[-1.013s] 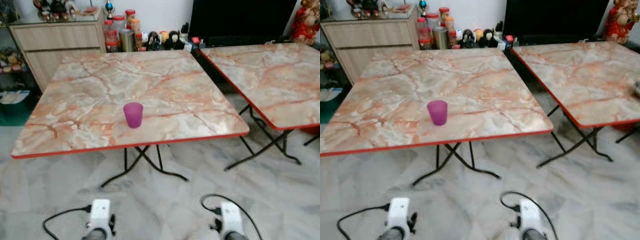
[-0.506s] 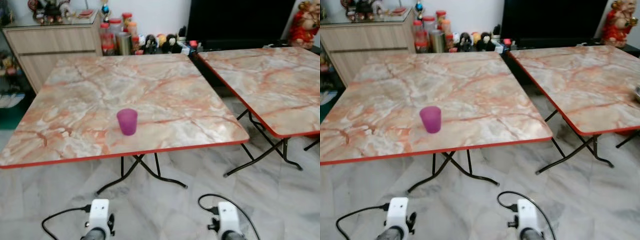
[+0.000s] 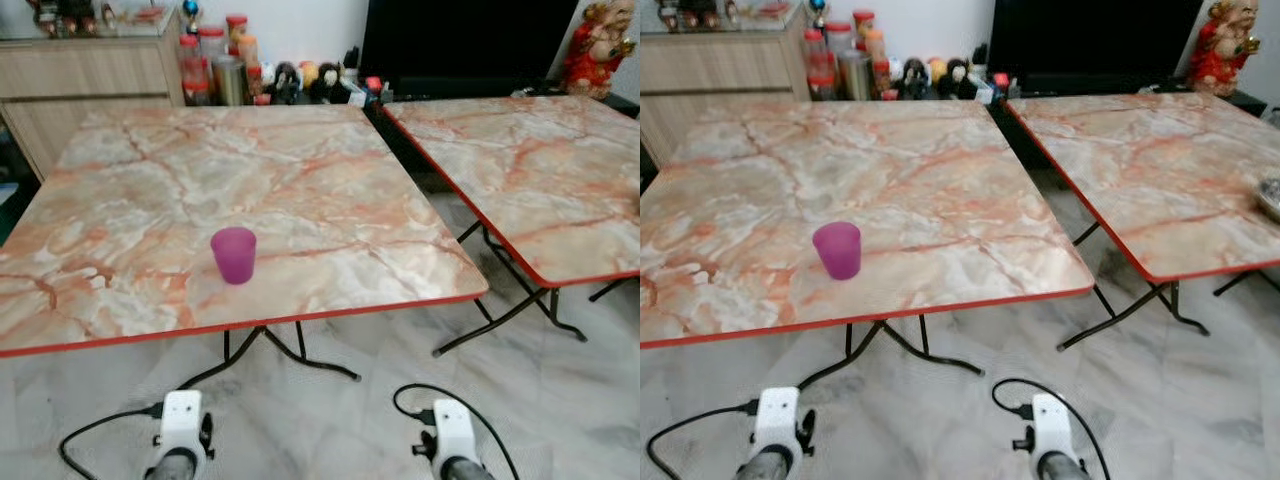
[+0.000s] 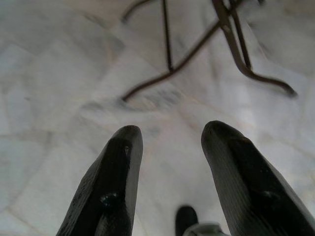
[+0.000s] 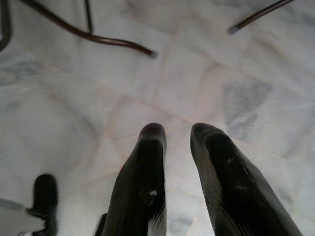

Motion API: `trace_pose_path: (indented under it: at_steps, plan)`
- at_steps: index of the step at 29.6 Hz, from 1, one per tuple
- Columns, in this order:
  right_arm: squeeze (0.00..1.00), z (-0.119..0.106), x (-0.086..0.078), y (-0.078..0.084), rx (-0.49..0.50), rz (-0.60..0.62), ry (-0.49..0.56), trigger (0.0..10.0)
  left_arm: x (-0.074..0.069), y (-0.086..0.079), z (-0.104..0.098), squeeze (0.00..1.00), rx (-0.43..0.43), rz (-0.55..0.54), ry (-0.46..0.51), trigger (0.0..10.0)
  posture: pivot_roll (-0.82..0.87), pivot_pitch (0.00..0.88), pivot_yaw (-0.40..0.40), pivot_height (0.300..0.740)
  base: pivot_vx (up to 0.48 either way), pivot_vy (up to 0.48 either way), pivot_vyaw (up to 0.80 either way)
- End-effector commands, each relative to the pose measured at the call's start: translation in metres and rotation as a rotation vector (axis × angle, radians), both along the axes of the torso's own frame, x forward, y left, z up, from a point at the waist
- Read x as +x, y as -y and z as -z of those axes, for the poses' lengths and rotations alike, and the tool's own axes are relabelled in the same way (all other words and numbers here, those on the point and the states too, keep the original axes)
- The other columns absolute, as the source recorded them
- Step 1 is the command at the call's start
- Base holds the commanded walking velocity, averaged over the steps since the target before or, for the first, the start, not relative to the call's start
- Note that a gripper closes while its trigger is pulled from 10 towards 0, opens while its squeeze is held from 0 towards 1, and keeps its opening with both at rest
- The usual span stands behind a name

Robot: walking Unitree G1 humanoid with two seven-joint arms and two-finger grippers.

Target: Setting the table

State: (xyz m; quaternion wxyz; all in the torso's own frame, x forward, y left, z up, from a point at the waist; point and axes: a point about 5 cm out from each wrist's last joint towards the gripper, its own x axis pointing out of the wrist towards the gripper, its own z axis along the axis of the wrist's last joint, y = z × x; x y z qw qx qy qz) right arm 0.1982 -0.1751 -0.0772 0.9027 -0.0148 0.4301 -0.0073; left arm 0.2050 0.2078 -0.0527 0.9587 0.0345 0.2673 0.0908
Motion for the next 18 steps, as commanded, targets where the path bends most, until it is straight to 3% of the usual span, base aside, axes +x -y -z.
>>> trace_pose_path:
  at_steps: [1, 9, 13, 16, 17, 18]
  plan:
    - [0.00, 0.000, -0.002, 0.005, -0.011, 0.006, -0.005, 10.0, 0.006, -0.005, -0.014, 0.00, 0.012, -0.029, 0.128, 10.0, 0.06, 0.000, -0.063, 0.701, 0.000, 0.000, 0.00]
    - [0.00, 0.002, -0.004, 0.005, -0.011, 0.000, -0.012, 10.0, 0.009, -0.016, -0.047, 0.00, 0.067, -0.029, 0.344, 10.0, 0.07, 0.000, -0.066, 0.701, 0.000, 0.000, 0.00]
    - [0.00, 0.002, -0.005, 0.004, -0.011, -0.004, -0.014, 10.0, 0.018, -0.021, -0.085, 0.00, 0.102, -0.061, 0.512, 10.0, 0.07, 0.000, -0.065, 0.701, 0.000, 0.000, 0.00]
    - [0.00, 0.002, -0.005, 0.004, -0.011, -0.004, -0.014, 10.0, 0.018, -0.022, -0.089, 0.00, 0.105, -0.066, 0.529, 10.0, 0.07, 0.000, -0.065, 0.701, 0.000, 0.000, 0.00]
    - [0.00, 0.002, -0.005, 0.004, -0.011, -0.006, -0.015, 10.0, 0.027, -0.024, -0.107, 0.00, 0.128, -0.075, 0.591, 10.0, 0.08, 0.000, -0.067, 0.701, 0.000, 0.000, 0.00]
    - [0.00, 0.002, -0.005, 0.005, -0.013, -0.010, -0.017, 10.0, 0.043, -0.025, -0.139, 0.00, 0.150, -0.087, 0.704, 10.0, 0.08, 0.000, -0.071, 0.701, 0.000, 0.000, 0.00]
